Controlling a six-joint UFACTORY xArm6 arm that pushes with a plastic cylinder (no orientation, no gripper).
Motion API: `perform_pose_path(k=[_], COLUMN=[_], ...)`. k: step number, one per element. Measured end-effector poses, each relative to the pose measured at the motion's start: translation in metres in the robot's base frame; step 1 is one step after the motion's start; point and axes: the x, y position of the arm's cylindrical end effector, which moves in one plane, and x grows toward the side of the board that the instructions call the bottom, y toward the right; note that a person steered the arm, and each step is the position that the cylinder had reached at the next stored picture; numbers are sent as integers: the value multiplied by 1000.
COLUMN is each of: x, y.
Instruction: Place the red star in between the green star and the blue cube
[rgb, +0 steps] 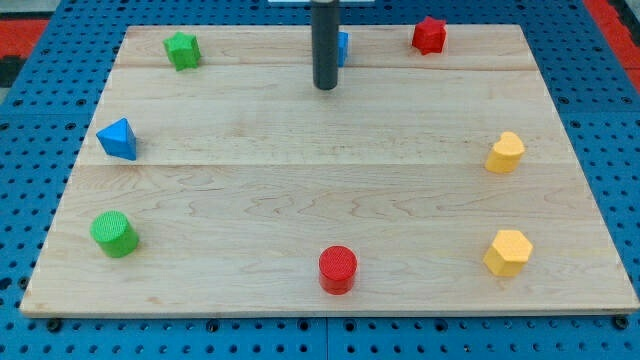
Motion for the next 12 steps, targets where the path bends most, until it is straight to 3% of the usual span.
perform_pose_path(k=[7, 8, 9, 10, 11, 12], x=[-16, -16, -44, -99, -100, -58], y=[126, 174, 258, 260, 209, 93])
